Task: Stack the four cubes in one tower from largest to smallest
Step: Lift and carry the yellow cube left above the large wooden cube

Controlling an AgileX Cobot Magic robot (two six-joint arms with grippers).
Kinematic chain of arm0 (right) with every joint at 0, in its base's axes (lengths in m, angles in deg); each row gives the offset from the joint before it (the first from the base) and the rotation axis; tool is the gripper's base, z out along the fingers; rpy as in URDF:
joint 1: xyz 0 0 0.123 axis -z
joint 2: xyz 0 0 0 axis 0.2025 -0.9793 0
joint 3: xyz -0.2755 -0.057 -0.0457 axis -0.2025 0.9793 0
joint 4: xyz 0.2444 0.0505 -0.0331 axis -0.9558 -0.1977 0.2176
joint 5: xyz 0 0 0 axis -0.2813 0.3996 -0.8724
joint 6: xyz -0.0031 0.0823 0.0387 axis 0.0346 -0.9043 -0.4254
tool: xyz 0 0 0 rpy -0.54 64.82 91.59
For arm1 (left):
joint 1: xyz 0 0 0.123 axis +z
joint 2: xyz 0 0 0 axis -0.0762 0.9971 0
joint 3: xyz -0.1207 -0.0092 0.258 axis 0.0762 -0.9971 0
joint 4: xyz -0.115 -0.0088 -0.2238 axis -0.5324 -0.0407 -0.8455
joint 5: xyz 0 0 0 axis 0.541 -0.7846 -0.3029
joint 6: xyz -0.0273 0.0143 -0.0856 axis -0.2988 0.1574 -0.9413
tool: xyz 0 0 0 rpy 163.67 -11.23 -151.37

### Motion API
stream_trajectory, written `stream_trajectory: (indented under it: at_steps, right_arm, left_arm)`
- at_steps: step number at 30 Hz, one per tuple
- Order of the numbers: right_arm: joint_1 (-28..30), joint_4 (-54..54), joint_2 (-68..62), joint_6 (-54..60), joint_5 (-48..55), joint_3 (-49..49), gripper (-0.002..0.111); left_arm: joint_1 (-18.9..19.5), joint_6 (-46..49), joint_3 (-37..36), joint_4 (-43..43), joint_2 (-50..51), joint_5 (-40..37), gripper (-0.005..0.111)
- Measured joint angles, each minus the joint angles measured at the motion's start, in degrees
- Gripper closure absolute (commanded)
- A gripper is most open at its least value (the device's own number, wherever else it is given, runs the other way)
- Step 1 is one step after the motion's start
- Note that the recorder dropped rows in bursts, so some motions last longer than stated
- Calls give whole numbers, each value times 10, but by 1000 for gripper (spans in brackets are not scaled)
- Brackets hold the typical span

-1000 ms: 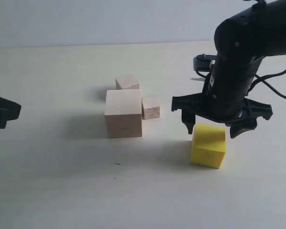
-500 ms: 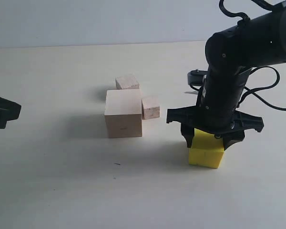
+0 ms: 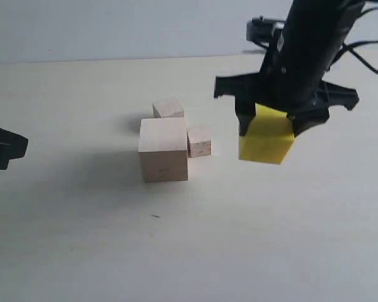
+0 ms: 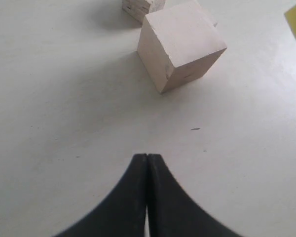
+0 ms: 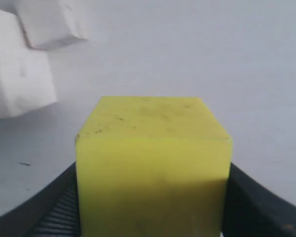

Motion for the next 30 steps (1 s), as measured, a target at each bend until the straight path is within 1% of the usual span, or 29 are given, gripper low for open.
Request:
stream_trajectory:
  at_steps: [4,6,9,13,18,23,30]
  right_arm:
    - [0,-30,-22,17,62,-135,108]
    - [-12,-36,-46,21,78,-188,108]
    - [-43,-38,-102,24,86,-273,108]
    - [-60,-45,-151,25,87,-337,108]
    - [-69,-51,-185,27,87,-366,108]
    - [-91,-43,-204,29,88,-366,108]
    - [-95,-45,-227,29,89,-366,108]
  left_arm:
    - [0,0,0,0,0,0,107]
    - [0,0,0,0,0,0,107]
    - [0,0,0,0,0,1,107]
    - [0,0,0,0,0,2,107]
    - [0,0,0,0,0,3,107]
    - [0,0,0,0,0,4,107]
    - [0,0,0,0,0,4,107]
